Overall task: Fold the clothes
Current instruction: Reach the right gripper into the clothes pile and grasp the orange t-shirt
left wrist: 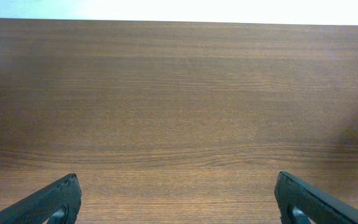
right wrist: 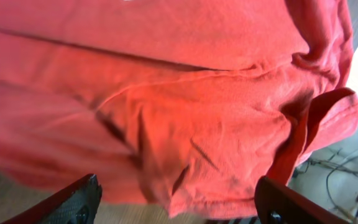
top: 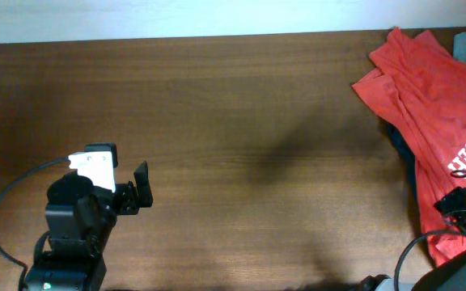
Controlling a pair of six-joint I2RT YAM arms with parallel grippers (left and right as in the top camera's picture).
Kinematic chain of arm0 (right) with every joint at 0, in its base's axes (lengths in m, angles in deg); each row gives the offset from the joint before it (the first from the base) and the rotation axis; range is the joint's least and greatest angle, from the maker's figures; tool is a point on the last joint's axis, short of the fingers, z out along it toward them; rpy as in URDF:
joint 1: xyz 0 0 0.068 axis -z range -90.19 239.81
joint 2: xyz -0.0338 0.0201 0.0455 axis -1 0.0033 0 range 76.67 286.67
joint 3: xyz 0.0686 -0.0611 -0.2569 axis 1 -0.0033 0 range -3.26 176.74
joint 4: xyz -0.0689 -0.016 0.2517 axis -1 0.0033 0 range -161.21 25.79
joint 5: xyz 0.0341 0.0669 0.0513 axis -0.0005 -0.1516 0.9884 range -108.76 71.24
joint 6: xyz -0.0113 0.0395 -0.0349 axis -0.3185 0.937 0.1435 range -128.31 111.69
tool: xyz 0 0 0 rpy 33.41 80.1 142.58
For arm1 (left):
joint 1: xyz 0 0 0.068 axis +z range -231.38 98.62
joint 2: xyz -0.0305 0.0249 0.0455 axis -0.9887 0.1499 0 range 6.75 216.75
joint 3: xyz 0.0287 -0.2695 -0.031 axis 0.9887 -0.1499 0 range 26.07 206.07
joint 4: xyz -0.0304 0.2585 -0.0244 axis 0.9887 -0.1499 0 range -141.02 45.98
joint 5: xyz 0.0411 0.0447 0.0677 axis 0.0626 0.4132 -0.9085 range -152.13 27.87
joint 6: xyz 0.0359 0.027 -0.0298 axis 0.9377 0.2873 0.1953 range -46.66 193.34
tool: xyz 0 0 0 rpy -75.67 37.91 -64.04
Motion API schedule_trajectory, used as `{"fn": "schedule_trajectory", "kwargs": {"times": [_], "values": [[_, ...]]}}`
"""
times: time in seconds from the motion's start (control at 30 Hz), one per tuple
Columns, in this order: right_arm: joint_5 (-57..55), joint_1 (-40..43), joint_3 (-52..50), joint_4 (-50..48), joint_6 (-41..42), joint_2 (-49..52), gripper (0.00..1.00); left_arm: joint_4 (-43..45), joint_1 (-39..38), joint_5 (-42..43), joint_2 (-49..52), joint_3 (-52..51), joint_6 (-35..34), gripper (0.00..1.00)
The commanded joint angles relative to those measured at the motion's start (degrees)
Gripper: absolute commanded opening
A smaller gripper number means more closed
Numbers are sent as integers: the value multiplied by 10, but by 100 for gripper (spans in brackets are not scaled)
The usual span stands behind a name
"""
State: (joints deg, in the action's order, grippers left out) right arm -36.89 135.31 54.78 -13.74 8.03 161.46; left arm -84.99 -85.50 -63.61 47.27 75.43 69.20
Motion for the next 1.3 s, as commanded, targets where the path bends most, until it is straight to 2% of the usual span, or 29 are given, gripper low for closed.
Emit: {"fn": "schedule_trajectory", "kwargs": {"times": [0.0,0.17,0.47,0.67,0.8,0.97,1.07,1.13,1.27], "values": [[-1,8,9,-15,13,25,83,2,-2,7,-2,12,-1,99],[-1,8,9,-28,13,49,83,2,-2,7,-2,12,-1,99],[-1,8,7,-53,13,68,73,2,-2,7,-2,12,-1,99],[-1,8,7,-57,13,88,70,2,-2,7,-2,12,-1,99],[-1,8,7,-57,13,90,60,2,-2,7,-2,12,-1,99],[0,7,7,-57,13,90,27,2,-2,7,-2,12,-1,99],[10,5,9,-53,13,88,11,2,-2,7,-2,12,-1,99],[25,1,18,-46,13,83,5,2,-2,7,-2,12,-1,99],[54,-26,62,-14,3,63,4,2,-2,7,-2,12,-1,99]]}}
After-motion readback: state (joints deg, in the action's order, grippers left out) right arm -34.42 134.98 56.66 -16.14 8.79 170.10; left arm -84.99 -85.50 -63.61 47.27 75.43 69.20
